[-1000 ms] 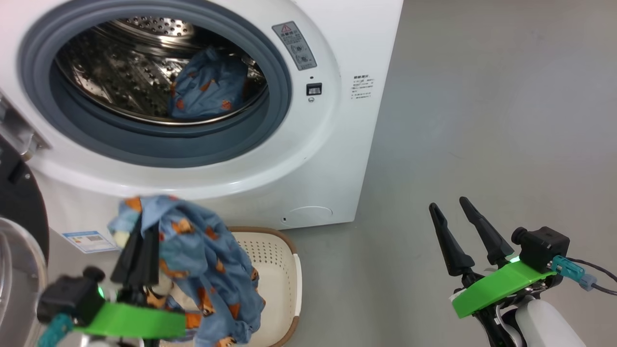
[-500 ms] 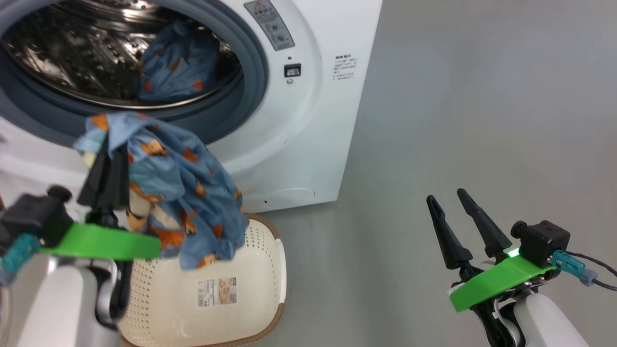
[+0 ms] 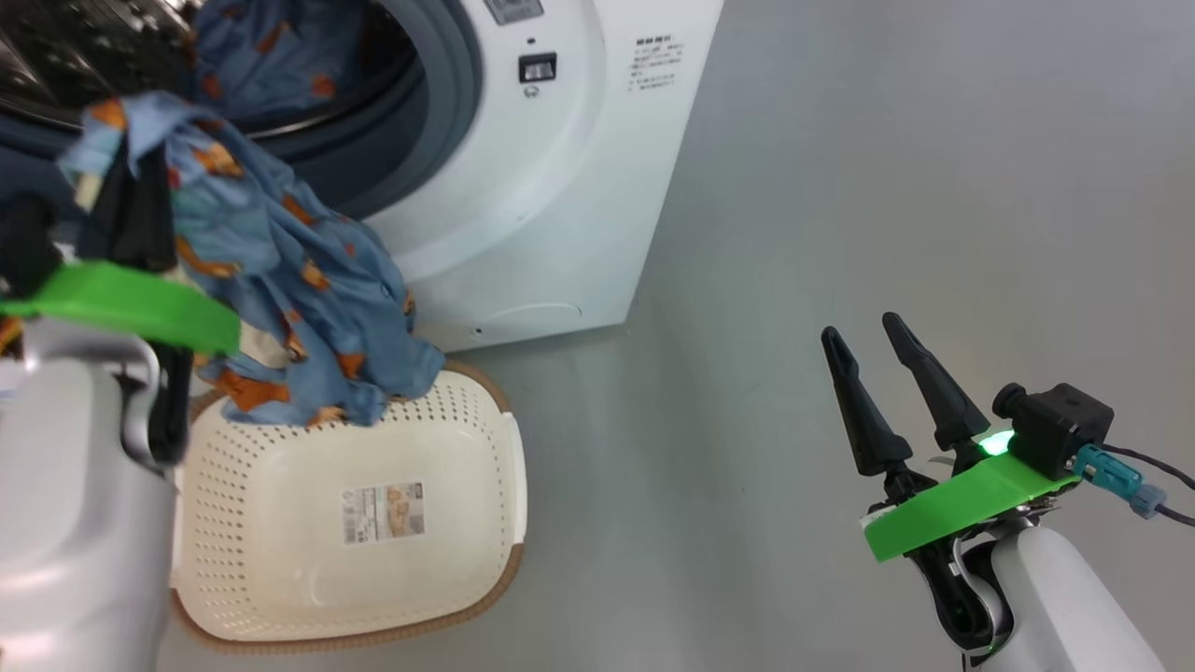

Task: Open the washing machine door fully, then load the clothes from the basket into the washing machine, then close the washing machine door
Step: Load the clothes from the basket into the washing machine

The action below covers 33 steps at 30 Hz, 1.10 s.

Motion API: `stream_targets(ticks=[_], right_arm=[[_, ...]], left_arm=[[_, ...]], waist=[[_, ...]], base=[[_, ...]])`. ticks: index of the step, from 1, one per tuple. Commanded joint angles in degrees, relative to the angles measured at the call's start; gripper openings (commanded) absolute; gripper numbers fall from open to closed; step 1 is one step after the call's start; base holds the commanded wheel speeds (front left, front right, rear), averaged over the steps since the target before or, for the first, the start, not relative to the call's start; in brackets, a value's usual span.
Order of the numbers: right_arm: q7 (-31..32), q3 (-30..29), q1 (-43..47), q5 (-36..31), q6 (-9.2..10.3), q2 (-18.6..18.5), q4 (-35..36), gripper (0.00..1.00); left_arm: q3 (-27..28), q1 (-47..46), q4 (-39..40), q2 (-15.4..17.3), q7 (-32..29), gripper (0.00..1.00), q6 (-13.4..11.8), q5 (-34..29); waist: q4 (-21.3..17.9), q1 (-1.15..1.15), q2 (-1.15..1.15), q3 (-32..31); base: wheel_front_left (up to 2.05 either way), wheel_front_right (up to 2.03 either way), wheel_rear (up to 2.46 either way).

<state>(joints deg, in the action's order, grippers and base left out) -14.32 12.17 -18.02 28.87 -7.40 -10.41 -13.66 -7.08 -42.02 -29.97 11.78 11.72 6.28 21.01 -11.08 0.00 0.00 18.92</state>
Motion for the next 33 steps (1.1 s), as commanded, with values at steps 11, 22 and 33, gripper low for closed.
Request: stream_targets(ticks=[11, 22, 33], right_arm=[[-0.68, 1.59, -2.89, -0.13, -0.09, 1.44, 2.32, 1.00], [-0.68, 2.39, -4.65, -0.01, -0.09, 3.19, 3.27, 1.00], [-0.68, 2.55, -5.49, 0.14, -0.09, 4.59, 3.79, 1.00]], left_arm=[[0.65, -15.06, -15.49, 4.20, 1.61, 0.00, 0.71, 0.32], [-2.55, -28.61, -28.22, 6.68, 2.37, 0.00, 0.84, -2.81], [-4.85, -38.86, -28.92, 8.46, 3.23, 0.00, -0.14, -6.47]], waist=[[-4.44, 0.00, 0.00, 7.41], [-8.54, 0.00, 0.00, 14.28], [-11.59, 0.00, 0.00, 18.25]], base=[[0.00, 0.00, 0.00], [0.00, 0.00, 0.00], [0.00, 0.00, 0.00]])
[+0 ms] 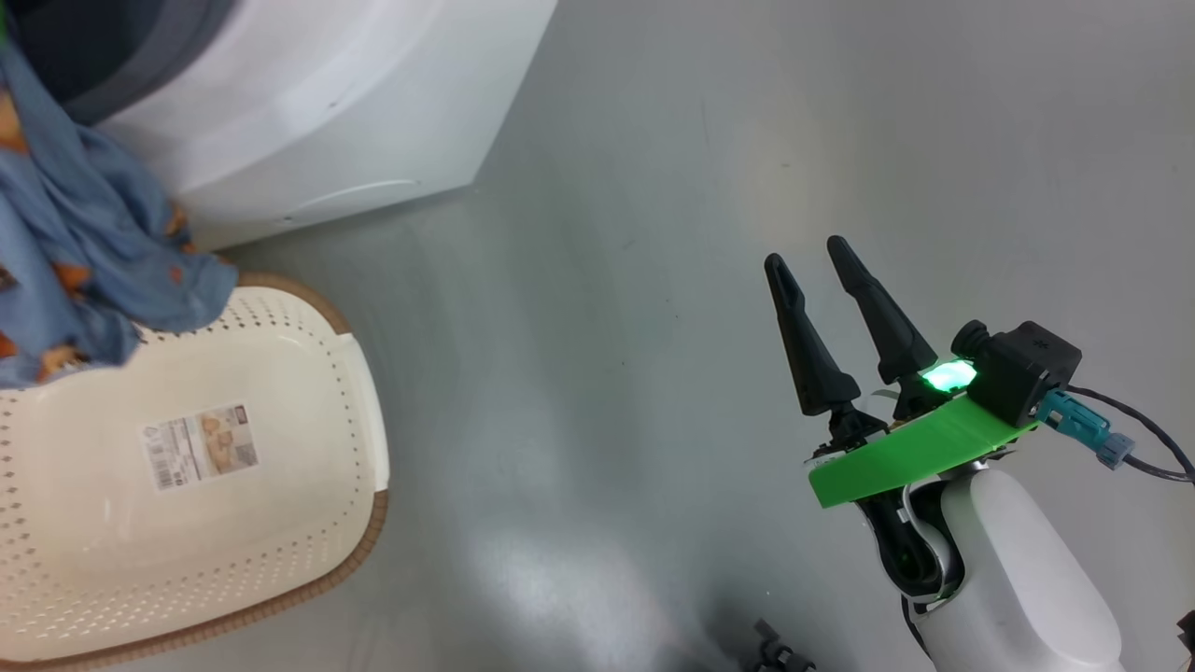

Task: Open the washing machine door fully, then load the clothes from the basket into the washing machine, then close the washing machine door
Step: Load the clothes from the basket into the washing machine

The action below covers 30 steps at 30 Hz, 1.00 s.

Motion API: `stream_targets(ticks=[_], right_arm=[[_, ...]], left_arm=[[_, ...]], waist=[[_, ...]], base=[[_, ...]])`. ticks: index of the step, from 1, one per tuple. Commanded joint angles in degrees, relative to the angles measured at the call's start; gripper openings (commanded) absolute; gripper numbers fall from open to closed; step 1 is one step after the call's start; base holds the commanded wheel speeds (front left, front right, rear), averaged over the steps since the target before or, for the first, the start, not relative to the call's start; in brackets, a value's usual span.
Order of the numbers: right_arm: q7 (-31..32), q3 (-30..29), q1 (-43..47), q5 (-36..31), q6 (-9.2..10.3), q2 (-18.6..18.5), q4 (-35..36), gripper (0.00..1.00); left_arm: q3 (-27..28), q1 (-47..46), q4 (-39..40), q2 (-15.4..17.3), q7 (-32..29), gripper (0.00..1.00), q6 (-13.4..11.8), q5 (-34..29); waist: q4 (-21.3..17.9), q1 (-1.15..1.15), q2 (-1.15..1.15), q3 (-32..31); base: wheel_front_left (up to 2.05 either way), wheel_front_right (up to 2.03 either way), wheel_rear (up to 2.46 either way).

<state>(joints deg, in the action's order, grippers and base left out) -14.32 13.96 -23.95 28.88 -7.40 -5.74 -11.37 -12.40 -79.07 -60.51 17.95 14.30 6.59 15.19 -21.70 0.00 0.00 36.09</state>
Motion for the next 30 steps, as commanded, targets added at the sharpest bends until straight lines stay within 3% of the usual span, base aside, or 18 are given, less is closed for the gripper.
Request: stream_targets(ticks=[1, 7, 10, 11, 12, 13, 14, 20, 30], right_arm=[[-0.68, 0.67, 0.40, 0.16, -0.09, 0.02, 1.55, 1.00], [-0.68, 0.50, -0.09, 0.06, -0.09, 0.46, 1.71, 1.00], [-0.68, 0.43, -0.12, -0.05, -0.09, 0.49, 1.52, 1.00], [-0.68, 0.49, -0.03, -0.10, -0.09, 0.46, 1.36, 1.00], [-0.68, 0.59, 0.00, -0.10, -0.09, 0.43, 1.37, 1.00], [-0.68, 0.68, -0.01, -0.16, -0.09, 0.39, 1.54, 1.00], [-0.68, 0.66, -0.03, -0.18, -0.09, 0.39, 1.64, 1.00], [-0.68, 0.50, -0.45, -0.32, -0.09, 0.40, 1.70, 1.00], [-0.68, 0.32, -1.05, -0.29, -0.09, 0.48, 1.65, 1.00]], left_arm=[[0.74, -2.18, 3.91, 2.36, 0.66, 0.00, -0.87, -1.00], [4.09, -0.81, 16.44, 2.48, 0.68, 0.00, -3.43, -2.80], [5.25, 1.09, 13.82, 1.92, 0.69, 0.00, -3.78, -2.70], [5.28, 1.54, 10.76, 1.50, 0.59, 0.08, -3.73, -2.34], [4.99, 1.47, 8.34, 1.23, 0.57, 0.43, -3.56, -2.35], [4.71, 1.15, 6.40, 1.08, 0.58, 0.85, -3.38, -2.41], [4.60, 0.75, 4.72, 0.90, 0.59, 1.00, -3.19, -2.29], [3.76, -1.46, -0.23, 0.19, 0.67, 1.00, -2.11, -2.22], [4.02, 1.82, 2.22, -0.67, 0.69, 1.00, -0.84, -1.60]], waist=[[-1.00, 0.00, 0.00, 1.34], [-1.04, 0.00, 0.00, 2.08], [-0.74, 0.00, 0.00, 1.79], [-0.59, 0.00, 0.00, 1.59], [-0.44, 0.00, 0.00, 1.49], [-0.31, 0.00, 0.00, 1.49], [-0.17, 0.00, 0.00, 1.56], [0.78, 0.00, 0.00, 1.93], [2.25, 0.00, 0.00, 1.58]], base=[[0.00, 0.00, 0.00], [0.00, 0.00, 0.00], [0.00, 0.00, 0.00], [0.00, 0.00, 0.00], [0.00, 0.00, 0.00], [0.00, 0.00, 0.00], [0.00, 0.00, 0.00], [0.00, 0.00, 0.00], [0.00, 0.00, 0.00]])
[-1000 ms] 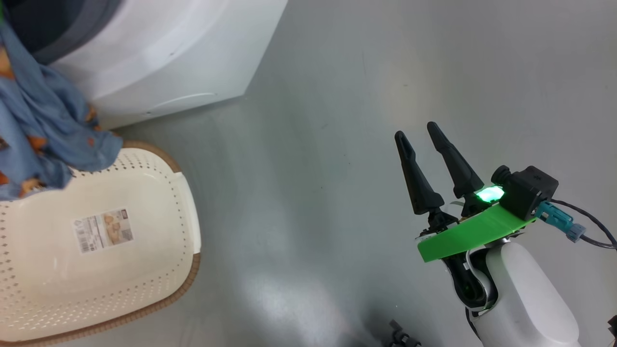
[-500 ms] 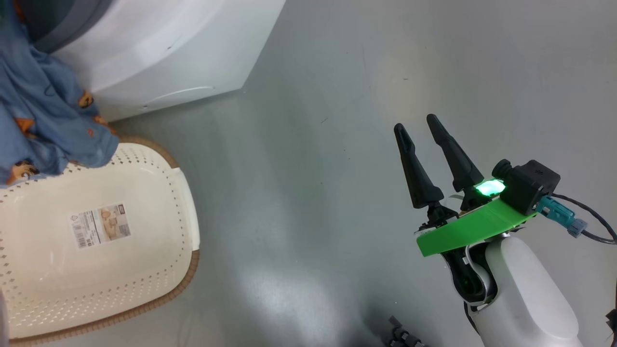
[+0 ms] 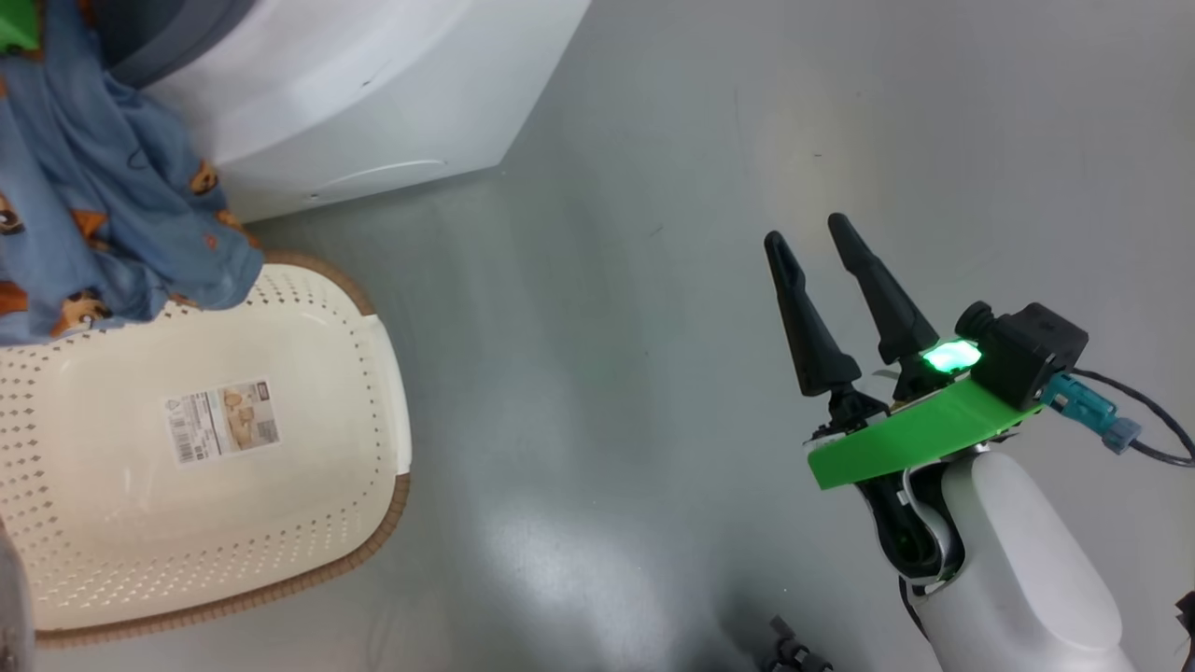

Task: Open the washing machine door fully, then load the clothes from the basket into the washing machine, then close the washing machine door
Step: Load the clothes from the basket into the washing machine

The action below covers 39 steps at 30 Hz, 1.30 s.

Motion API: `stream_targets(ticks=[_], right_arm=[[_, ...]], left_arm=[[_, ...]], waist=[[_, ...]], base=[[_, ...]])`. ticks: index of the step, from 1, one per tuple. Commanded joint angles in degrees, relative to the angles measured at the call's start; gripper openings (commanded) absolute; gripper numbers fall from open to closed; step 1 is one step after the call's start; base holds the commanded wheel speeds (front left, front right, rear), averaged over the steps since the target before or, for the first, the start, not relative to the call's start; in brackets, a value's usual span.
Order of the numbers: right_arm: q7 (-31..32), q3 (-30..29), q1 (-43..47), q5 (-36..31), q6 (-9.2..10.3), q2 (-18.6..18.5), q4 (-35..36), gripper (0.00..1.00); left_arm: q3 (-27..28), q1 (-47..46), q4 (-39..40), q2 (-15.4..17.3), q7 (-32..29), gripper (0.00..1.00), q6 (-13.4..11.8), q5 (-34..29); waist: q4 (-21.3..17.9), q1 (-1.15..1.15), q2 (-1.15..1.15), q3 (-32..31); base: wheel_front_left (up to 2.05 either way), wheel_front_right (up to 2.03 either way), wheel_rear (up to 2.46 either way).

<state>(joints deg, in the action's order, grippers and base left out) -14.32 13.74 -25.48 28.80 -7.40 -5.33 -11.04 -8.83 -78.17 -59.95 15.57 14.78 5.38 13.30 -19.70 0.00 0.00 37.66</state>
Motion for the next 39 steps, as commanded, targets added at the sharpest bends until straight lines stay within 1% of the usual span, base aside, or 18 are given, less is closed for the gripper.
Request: stream_targets(ticks=[1, 8, 16, 22, 31, 34, 35, 39], right_arm=[[-0.68, 0.38, 0.44, -0.22, -0.09, 0.04, 1.38, 1.00], [-0.68, -0.73, 0.46, -0.42, -0.09, -0.32, 1.90, 1.00], [-0.68, -1.00, 0.30, -0.49, -0.09, -0.84, 2.01, 1.00], [-0.68, -1.48, 0.63, -0.44, -0.09, -0.82, 2.55, 1.00], [-0.68, -1.62, 0.94, -0.44, -0.09, -0.98, 2.76, 1.00], [-0.68, -1.45, 1.01, -0.42, -0.09, -1.12, 2.75, 1.00], [-0.68, -1.45, 1.01, -0.42, -0.09, -1.12, 2.75, 1.00], [-0.68, -1.38, 1.15, -0.33, -0.09, -1.36, 2.69, 1.00]], left_arm=[[0.45, 1.47, 2.40, 1.65, 0.21, 1.00, 0.49, 0.26], [0.60, 6.17, 9.16, 0.75, 0.21, 1.00, 1.16, 0.36], [2.07, 14.62, 19.13, 0.17, 0.21, 1.00, 1.37, 0.75], [5.30, 24.78, 30.36, 0.61, 0.21, 1.00, 1.31, 1.55], [9.56, 43.20, 49.16, -0.32, 0.21, 1.00, -0.57, 0.64], [10.71, 48.67, 53.67, -1.04, 0.21, 1.00, -1.05, 0.68], [10.71, 48.67, 53.67, -1.04, 0.21, 1.00, -1.05, 0.68], [10.45, 55.11, 59.18, -2.41, 0.21, 1.00, -1.28, -0.80]], waist=[[0.45, 0.00, 0.00, 0.06], [2.32, 0.00, 0.00, 0.15], [3.81, 0.00, 0.00, -0.50], [4.30, 0.00, 0.00, -0.59], [5.20, 0.00, 0.00, -1.08], [5.44, 0.00, 0.00, -1.35], [5.44, 0.00, 0.00, -1.35], [5.88, 0.00, 0.00, -1.69]], base=[[0.00, 0.00, 0.00], [0.00, 0.00, 0.00], [0.00, 0.00, 0.00], [0.00, 0.00, 0.00], [0.00, 0.00, 0.00], [0.00, 0.00, 0.00], [0.00, 0.00, 0.00], [0.00, 0.00, 0.00]])
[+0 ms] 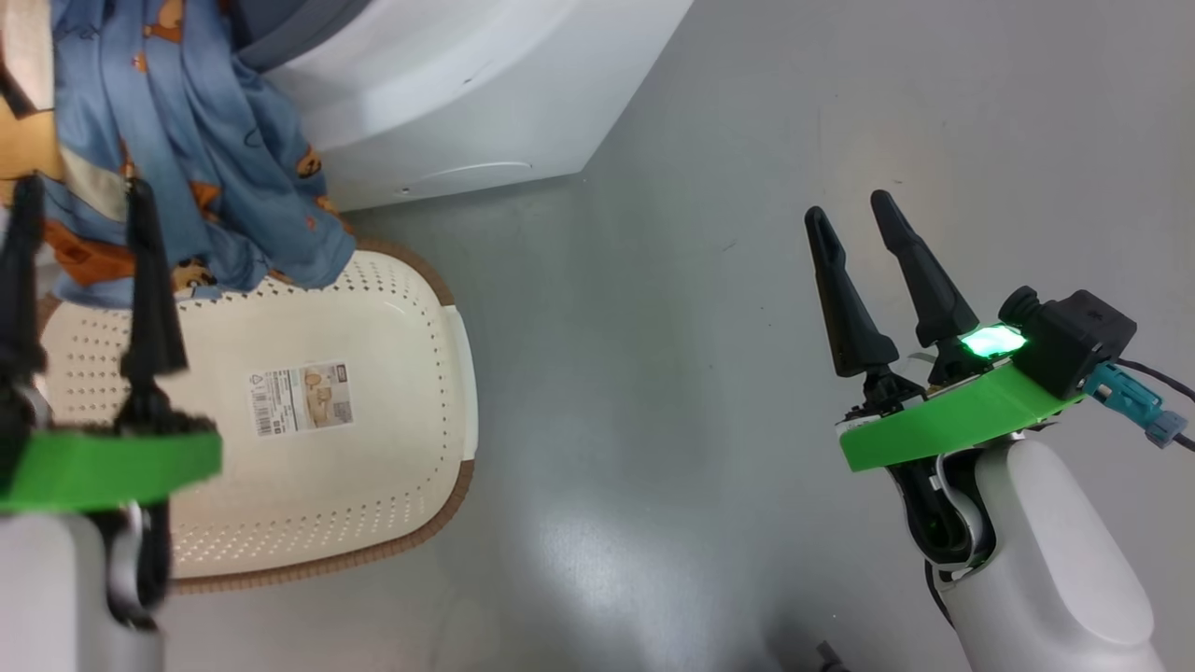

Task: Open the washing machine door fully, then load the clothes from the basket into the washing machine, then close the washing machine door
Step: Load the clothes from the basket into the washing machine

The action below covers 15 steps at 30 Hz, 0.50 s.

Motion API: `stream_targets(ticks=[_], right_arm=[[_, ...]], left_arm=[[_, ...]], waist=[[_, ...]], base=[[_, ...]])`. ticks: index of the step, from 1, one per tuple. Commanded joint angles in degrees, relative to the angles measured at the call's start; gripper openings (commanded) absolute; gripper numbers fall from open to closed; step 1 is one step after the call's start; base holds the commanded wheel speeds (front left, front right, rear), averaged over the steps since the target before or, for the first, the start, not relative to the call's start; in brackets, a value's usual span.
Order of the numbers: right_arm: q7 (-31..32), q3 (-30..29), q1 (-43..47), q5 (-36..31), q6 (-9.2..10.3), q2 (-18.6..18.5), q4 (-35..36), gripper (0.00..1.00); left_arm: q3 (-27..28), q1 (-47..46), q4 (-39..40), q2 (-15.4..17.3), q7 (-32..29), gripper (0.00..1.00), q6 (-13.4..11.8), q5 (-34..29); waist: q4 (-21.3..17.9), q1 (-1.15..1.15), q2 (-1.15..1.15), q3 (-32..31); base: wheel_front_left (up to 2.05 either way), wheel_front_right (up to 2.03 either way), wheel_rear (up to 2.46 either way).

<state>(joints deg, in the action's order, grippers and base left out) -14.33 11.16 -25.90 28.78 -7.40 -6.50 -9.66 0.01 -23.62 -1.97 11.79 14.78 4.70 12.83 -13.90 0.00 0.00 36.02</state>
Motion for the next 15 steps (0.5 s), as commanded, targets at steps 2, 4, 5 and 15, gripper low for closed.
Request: stream_targets(ticks=[2, 4, 5, 15], right_arm=[[-0.67, 1.04, 1.70, -0.27, -0.09, -0.36, 1.34, 1.00], [-0.67, 0.98, 1.76, -0.22, -0.09, -0.49, 1.37, 1.00], [-0.67, 1.00, 1.73, -0.19, -0.09, -0.53, 1.35, 1.00], [-0.67, 1.07, 1.71, 0.04, -0.09, -0.74, 1.64, 1.00]], left_arm=[[1.94, 3.24, 3.38, 0.14, 0.21, 1.00, -0.70, -0.42], [2.48, 5.75, 4.33, -0.93, 0.21, 1.00, -0.81, -0.44], [2.83, 6.80, 4.59, -1.33, 0.21, 1.00, -0.79, -0.46], [4.46, 15.81, 8.52, -5.13, 0.22, 1.00, 0.16, -2.51]], waist=[[0.35, 0.00, 0.00, -0.16], [0.49, 0.00, 0.00, -0.26], [0.53, 0.00, 0.00, -0.32], [0.67, 0.00, 0.00, -0.42]], base=[[0.00, 0.00, 0.00], [0.00, 0.00, 0.00], [0.00, 0.00, 0.00], [0.00, 0.00, 0.00]])
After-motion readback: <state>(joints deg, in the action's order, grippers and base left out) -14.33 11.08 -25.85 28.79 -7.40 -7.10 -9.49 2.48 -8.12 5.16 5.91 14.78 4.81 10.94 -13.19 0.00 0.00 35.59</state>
